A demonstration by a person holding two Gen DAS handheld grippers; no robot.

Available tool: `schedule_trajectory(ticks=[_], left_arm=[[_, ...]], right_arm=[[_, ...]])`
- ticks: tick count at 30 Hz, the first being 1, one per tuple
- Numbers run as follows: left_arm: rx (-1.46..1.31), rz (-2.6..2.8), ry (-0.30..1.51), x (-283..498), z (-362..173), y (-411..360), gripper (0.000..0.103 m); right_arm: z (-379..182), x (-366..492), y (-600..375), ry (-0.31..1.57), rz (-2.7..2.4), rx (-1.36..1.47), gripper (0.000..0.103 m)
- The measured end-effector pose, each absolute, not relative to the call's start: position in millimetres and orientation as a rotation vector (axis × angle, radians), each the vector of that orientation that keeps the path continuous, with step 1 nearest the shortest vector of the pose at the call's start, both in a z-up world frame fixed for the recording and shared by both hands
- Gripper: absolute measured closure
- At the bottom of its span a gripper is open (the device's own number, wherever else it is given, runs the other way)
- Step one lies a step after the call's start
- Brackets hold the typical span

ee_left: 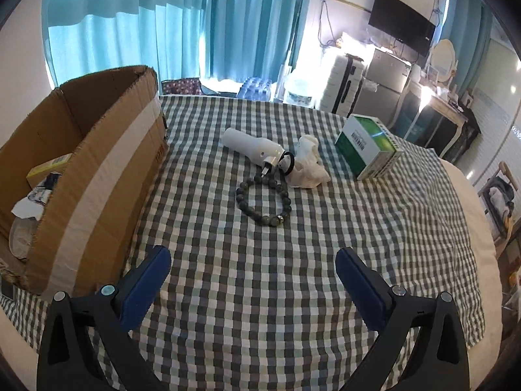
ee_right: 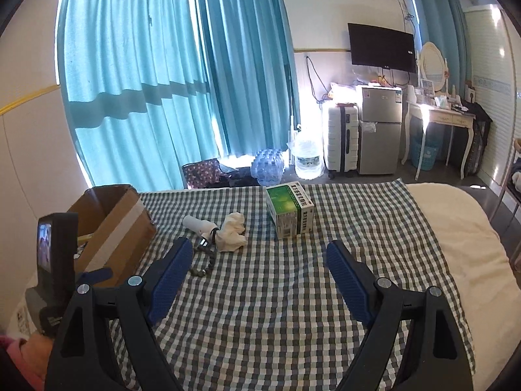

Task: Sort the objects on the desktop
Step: 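Move both tools toward the bead bracelet and white cloth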

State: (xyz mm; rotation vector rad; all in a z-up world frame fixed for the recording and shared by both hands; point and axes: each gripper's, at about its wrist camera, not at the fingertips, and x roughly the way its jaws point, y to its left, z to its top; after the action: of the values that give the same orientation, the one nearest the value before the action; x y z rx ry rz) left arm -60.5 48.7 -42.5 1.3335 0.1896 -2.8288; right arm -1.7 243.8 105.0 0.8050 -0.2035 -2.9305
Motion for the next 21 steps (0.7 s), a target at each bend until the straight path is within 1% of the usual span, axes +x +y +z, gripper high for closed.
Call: schedule_trajectory(ticks=[4,6,9,14,18,21], left_arm=[[1.348,-2.814,0.235,-84,-69,51,0.000],[1.349,-2.801,0.219,-95,-78,54,0.000],[1.353,-2.792,0.201,-113,-91,58,0.000],[1.370,-2.772,0.245,-143,-113,58,0.000],[1.402,-2.785,0.230,-160,-127,63,0.000],[1.406,-2.748,0.142,-171,-140,68,0.000]], right_arm=[[78,-23,259,-0.255,-2.914,0.862,0.019],[62,-34,262,-0.266,-2.906,0.893,0.019],[41,-49,264,-0.236,-2.921,0.918,0.019],[11,-78,259,-0.243,-2.872,0.977,0.019],[-5,-102,249,-0.196,-2.839,1.032,0.019],[-14,-121,241,-0.194,-2.806,1.046,0.019]])
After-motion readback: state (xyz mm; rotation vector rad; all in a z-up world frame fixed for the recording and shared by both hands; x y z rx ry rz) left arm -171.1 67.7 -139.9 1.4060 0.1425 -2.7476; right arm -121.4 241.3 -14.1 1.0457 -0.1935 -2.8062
